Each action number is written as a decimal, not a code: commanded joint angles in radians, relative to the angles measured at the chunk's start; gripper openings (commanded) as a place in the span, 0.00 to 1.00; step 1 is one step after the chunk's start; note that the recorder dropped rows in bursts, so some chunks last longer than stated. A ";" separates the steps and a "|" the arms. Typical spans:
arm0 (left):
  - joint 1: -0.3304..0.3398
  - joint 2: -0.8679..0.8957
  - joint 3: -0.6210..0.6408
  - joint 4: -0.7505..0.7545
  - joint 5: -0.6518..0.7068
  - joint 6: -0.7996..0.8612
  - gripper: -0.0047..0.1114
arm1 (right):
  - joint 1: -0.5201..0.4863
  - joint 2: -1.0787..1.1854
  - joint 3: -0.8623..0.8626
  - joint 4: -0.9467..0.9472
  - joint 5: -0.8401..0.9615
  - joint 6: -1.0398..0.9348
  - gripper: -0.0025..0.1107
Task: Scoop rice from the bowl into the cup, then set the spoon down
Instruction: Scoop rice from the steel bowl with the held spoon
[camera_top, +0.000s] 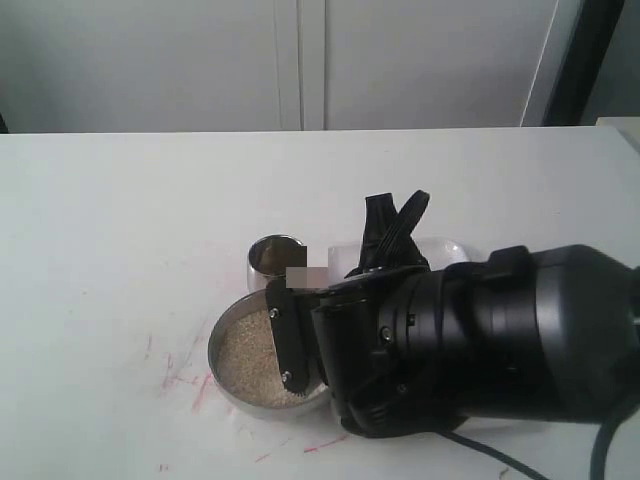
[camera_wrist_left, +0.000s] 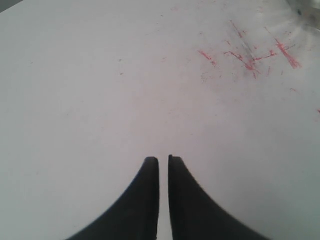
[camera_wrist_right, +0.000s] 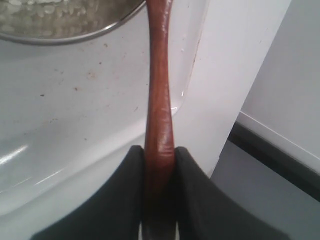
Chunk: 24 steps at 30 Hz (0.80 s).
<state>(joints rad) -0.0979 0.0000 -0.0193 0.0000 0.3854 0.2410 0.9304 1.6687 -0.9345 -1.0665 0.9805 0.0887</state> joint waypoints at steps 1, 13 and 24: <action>-0.005 0.000 0.009 -0.006 0.049 -0.006 0.16 | 0.005 0.002 0.006 -0.004 -0.005 0.011 0.02; -0.005 0.000 0.009 -0.006 0.049 -0.006 0.16 | 0.005 0.014 0.006 0.060 -0.001 0.008 0.02; -0.005 0.000 0.009 -0.006 0.049 -0.006 0.16 | 0.005 0.019 -0.052 0.304 0.002 -0.096 0.02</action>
<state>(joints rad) -0.0979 0.0000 -0.0193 0.0000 0.3854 0.2410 0.9304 1.6838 -0.9595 -0.8437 0.9805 0.0394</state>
